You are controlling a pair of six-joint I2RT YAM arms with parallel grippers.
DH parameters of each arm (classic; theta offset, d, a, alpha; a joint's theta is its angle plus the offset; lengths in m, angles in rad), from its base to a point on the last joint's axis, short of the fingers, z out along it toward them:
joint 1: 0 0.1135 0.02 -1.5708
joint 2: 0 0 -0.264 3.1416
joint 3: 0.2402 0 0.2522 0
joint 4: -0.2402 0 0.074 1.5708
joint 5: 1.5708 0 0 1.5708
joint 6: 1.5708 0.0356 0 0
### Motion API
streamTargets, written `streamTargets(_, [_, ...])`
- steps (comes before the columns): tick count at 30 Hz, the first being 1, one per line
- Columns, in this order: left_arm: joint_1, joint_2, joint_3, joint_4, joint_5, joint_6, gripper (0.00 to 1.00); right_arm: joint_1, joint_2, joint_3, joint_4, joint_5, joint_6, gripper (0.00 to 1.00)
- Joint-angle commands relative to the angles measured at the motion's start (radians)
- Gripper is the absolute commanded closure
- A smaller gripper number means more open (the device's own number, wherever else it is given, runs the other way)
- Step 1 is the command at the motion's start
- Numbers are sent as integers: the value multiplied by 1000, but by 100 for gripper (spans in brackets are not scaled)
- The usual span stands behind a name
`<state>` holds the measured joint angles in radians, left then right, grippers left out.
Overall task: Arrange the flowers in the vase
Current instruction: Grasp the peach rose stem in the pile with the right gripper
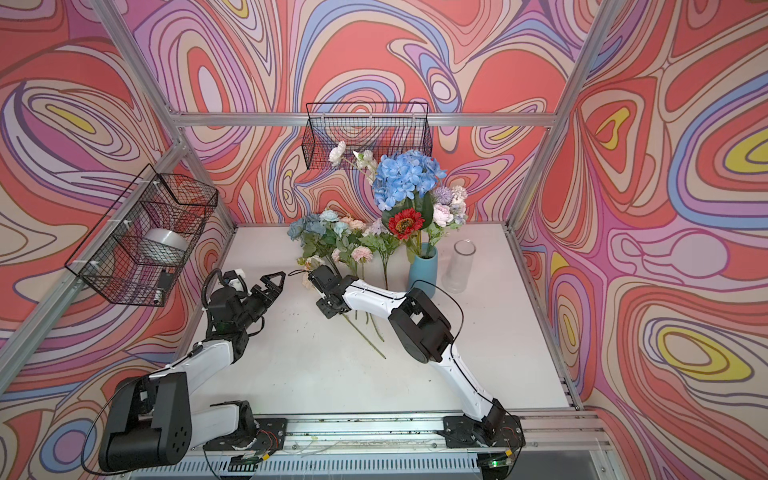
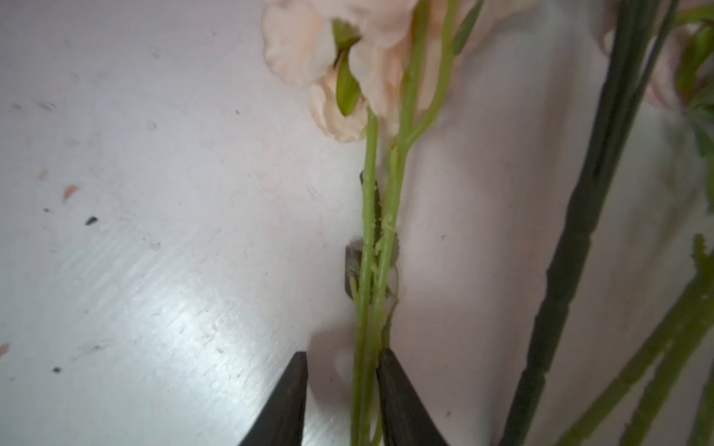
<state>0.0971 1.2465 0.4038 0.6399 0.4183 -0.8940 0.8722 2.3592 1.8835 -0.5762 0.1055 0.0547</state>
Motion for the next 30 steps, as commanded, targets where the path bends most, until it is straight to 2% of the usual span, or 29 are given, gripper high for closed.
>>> streamTargets(1, [-7,-16,-7,14,-2,1,0,4,25,28,-22,15,-2,77])
streamTargets(3, [-8,-19,-9,12,-2,0,0,4,23,23,-16,11,1,83])
streamTargets(5, [-7,-24,-10,10,-3,0,0,4,14,14,-9,26,3,83])
streamTargets(11, [-10,-36,-10,5,-7,0,0,4,-29,-43,37,93,-3,67])
streamTargets(20, [-17,-39,-9,-2,-10,5,0,5,-96,-137,124,85,11,64])
streamTargets(22, [-17,-36,-7,-2,-11,6,0,4,-119,-171,162,85,11,61])
streamTargets(26, [-17,-28,-7,13,-3,0,0,-4,-83,-134,111,111,4,60])
streamTargets(30, [-17,-30,-9,8,-3,3,0,-8,-107,-149,136,58,4,60])
